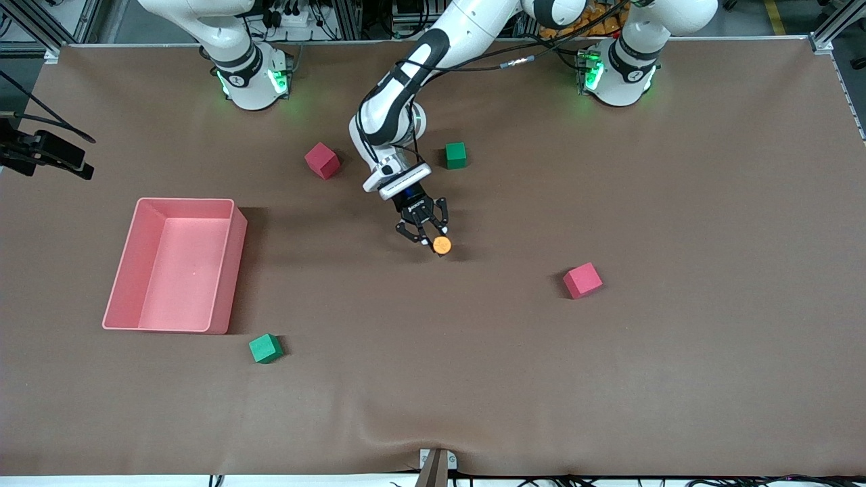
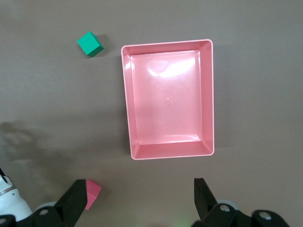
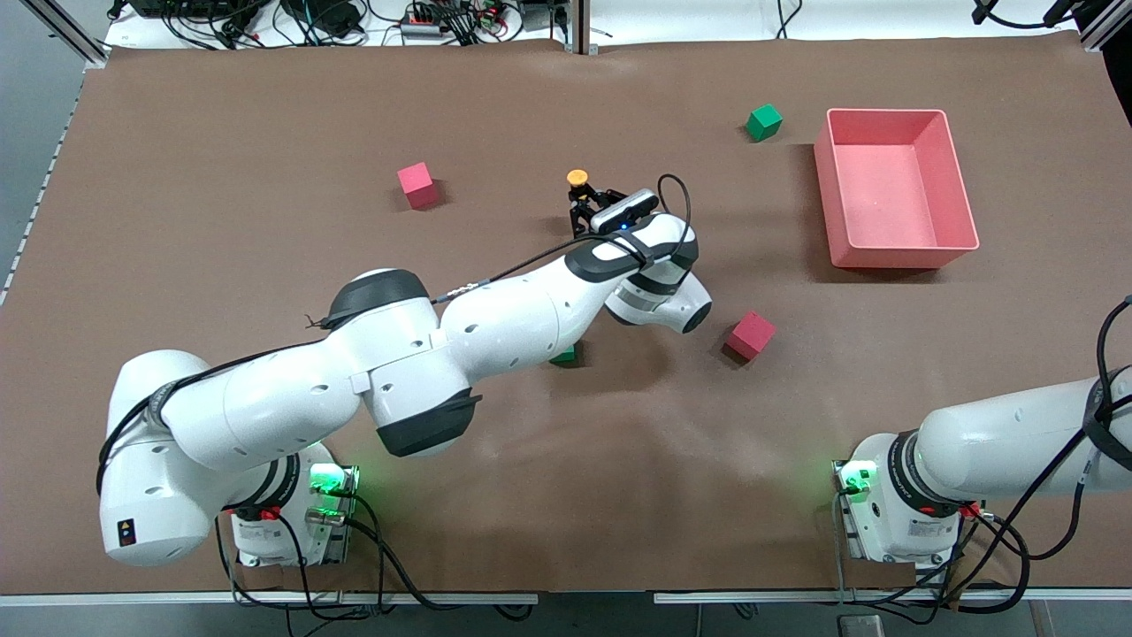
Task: Place and upright button with both arms
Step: 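Lower the button upright onto the table with the left gripper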
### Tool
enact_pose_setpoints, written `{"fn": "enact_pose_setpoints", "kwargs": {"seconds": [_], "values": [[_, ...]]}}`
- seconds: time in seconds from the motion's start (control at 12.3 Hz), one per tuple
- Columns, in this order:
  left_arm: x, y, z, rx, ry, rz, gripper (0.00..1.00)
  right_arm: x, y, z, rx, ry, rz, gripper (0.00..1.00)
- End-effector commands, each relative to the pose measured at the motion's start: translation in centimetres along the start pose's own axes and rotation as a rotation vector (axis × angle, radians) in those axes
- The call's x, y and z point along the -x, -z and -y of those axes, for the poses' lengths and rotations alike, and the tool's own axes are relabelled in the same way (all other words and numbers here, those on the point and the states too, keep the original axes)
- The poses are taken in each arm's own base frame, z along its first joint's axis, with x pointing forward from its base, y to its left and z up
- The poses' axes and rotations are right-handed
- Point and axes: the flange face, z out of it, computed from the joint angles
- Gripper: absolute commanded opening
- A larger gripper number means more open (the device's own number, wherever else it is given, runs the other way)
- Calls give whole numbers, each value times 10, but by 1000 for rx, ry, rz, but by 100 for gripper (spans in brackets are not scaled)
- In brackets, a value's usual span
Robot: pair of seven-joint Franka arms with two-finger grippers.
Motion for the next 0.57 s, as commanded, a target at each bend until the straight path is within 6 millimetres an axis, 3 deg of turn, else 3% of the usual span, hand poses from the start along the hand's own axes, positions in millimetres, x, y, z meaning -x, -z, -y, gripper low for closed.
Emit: {"fn": "enact_pose_setpoints", "kwargs": {"seconds": [0.0, 0.49], "values": [[16, 3, 1, 19, 17, -32, 0, 4, 2, 2, -1, -15, 0, 100], [39, -6, 8, 14, -7, -45, 0, 4, 3, 4, -1, -10, -2, 100]]}}
